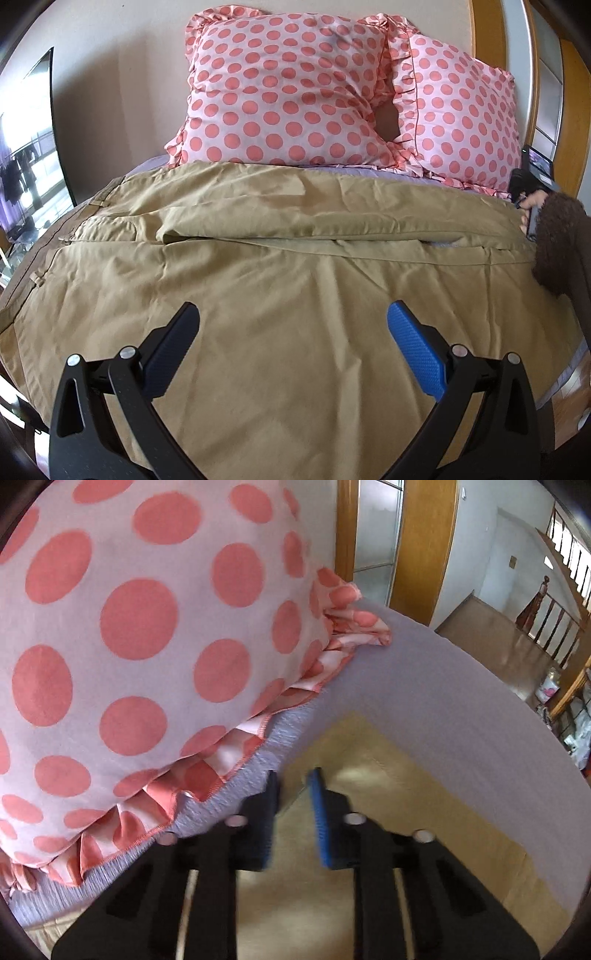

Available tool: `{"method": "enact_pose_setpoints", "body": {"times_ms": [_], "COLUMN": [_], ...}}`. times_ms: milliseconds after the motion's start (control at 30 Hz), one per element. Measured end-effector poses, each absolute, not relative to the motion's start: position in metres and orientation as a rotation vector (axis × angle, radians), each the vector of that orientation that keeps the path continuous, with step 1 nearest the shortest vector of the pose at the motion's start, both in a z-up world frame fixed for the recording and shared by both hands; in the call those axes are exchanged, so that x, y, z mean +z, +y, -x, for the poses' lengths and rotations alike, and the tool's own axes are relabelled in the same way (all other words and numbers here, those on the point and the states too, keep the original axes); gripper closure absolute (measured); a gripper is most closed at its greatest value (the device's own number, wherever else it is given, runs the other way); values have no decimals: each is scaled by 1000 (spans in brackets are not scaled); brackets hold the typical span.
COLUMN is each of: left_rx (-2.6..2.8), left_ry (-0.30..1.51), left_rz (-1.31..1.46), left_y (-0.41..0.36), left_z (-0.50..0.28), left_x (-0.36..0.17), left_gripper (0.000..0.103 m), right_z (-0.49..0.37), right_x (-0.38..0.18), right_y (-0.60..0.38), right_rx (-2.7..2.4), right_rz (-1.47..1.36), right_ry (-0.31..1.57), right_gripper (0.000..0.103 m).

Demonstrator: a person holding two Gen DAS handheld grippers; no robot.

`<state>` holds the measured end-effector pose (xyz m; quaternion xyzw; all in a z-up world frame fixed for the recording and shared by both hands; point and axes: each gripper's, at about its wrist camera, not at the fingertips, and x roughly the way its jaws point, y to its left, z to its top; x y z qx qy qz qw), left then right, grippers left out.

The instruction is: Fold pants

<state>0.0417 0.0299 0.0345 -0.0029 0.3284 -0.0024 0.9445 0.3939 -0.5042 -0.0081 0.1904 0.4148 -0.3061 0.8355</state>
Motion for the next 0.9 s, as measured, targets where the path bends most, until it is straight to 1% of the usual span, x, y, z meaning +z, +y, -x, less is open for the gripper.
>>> {"method": "enact_pose_setpoints", "body": {"times_ms": [133, 233, 333, 367, 400, 433, 500, 600, 633, 667, 700, 767, 900], "left_rx": [28, 54, 42, 31, 16, -2, -70, -156, -149, -141, -129, -98, -38], "left_ry": [644, 591, 558, 551, 542, 532, 504, 474, 485, 495, 506, 530, 586], "left_rz": [33, 86, 114, 117, 124, 136, 193, 308, 332, 347, 360, 403, 439], "left_y": [43, 63, 77, 82, 86, 89, 100, 121, 126, 131, 136, 149, 166], "left_z": [-32, -22, -19, -20, -21, -21, -25, -35, -40, -43, -46, -51, -66], "left_x": [41, 49, 58, 62, 66, 70, 78, 85, 85, 85, 84, 81, 77], "left_gripper": [2, 2, 2, 2, 2, 2, 2, 2, 2, 2, 2, 2, 2], "right_z": [-351, -288, -196, -169, -133, -114, -87, -74, -63, -63, -68, -60, -65], "right_x": [-3, 17, 25, 27, 14, 20, 3, -10, -11, -13, -17, -20, -35], "right_y": [-537, -548, -548, -542, -546, -529, -523, -513, -509, -512, -514, -513, -511], "right_rx": [-493, -341, -221, -208, -202, -205, -216, -210, -209, -210, -211, -208, -247], "right_rz": [-625, -727, -782, -787, -796, -804, -850, -900, -910, -927, -956, -980, -1010], "right_ry": [734, 594, 481, 471, 469, 476, 511, 575, 587, 599, 622, 637, 678], "right_gripper": [98, 98, 98, 99, 98, 98, 98, 97, 94, 83, 68, 54, 56]}}
